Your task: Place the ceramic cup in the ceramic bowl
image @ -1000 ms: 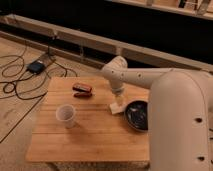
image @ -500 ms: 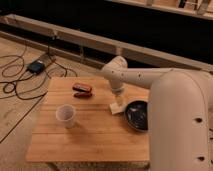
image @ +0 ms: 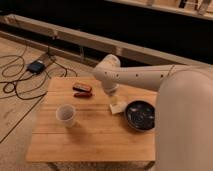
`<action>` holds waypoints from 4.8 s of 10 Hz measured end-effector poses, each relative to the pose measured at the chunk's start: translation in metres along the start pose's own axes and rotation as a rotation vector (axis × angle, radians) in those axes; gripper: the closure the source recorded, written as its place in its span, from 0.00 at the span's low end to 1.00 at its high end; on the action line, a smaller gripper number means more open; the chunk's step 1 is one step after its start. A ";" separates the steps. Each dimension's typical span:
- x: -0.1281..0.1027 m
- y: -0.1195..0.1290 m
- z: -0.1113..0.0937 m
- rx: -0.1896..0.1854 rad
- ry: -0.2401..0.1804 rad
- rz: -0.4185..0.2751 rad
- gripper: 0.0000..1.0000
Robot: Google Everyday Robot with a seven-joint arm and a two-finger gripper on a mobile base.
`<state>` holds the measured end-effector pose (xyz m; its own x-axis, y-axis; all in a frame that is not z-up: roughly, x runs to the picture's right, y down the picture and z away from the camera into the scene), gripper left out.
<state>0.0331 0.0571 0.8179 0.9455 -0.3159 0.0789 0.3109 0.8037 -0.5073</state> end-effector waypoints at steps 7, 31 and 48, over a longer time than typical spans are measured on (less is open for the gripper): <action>-0.085 0.056 -0.060 0.102 -0.080 -0.180 0.33; -0.229 0.035 -0.010 0.168 -0.165 -0.702 0.63; 0.097 0.041 -0.061 0.262 0.004 0.112 1.00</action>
<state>0.1323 0.0291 0.7526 0.9752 -0.2192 0.0307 0.2191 0.9366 -0.2733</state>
